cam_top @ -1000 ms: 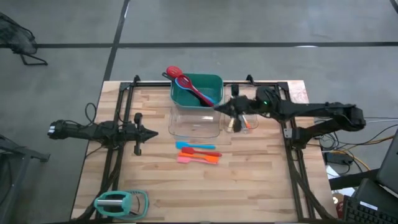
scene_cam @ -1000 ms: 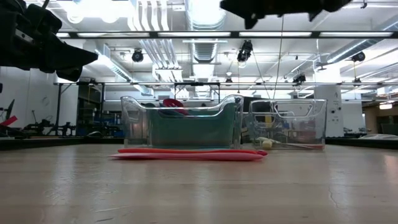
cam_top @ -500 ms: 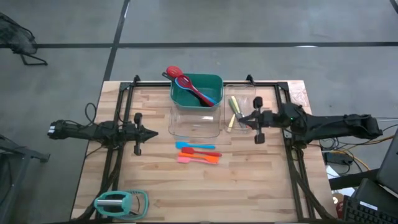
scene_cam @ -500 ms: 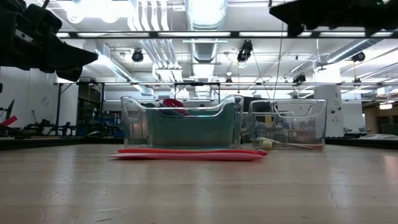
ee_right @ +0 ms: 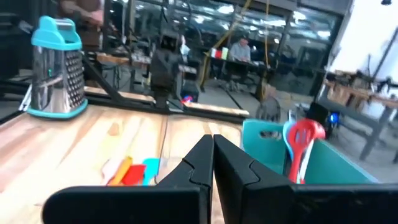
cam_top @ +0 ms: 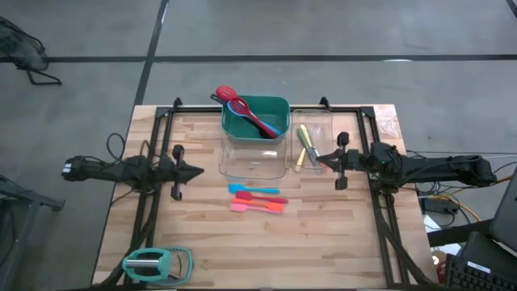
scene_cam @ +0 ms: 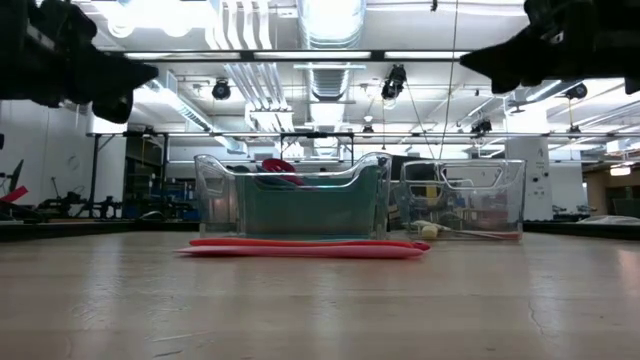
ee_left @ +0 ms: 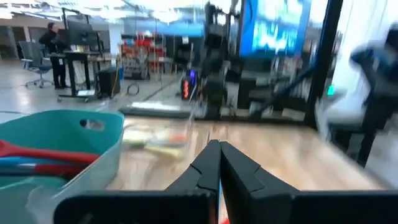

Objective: Pick & Place Kitchen Items
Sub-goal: Put the pink spatula into the left transparent bin

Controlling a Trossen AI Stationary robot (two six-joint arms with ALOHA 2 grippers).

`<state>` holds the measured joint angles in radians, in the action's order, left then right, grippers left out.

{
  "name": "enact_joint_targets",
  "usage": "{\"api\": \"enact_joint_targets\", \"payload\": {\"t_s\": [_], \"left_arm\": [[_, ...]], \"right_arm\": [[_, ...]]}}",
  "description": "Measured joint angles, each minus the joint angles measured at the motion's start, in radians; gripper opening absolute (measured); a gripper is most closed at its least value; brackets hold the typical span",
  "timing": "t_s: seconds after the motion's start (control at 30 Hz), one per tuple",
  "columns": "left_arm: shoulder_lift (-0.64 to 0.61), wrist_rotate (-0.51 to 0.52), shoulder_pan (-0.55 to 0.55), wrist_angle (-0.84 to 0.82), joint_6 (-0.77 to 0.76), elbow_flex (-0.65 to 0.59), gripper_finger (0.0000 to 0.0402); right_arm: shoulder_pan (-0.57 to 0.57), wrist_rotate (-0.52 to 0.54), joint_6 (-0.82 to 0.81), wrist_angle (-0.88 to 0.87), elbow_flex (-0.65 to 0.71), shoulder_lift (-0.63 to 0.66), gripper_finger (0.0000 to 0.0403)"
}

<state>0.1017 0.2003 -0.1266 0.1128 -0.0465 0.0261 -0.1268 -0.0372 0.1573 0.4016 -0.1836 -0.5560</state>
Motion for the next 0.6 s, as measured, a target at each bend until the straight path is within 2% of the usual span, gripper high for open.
{"api": "enact_joint_targets", "payload": {"t_s": [0.13,0.3,0.4,0.6], "left_arm": [[0.001,-0.005,-0.001,0.128,-0.049,0.000,0.0010],[0.017,-0.071,-0.001,0.231,-0.223,0.000,0.0010],[0.036,-0.080,-0.001,0.286,-0.269,0.000,0.0010],[0.133,-0.095,-0.001,0.296,-0.241,0.056,0.0010]], "right_arm": [[0.000,0.015,-0.053,-0.001,0.013,-0.002,0.0008],[0.000,0.015,-0.105,-0.002,0.019,-0.004,0.0008],[0.000,0.015,-0.104,-0.001,0.019,-0.003,0.0008],[0.000,0.015,-0.106,-0.002,0.020,-0.004,0.0008]]}}
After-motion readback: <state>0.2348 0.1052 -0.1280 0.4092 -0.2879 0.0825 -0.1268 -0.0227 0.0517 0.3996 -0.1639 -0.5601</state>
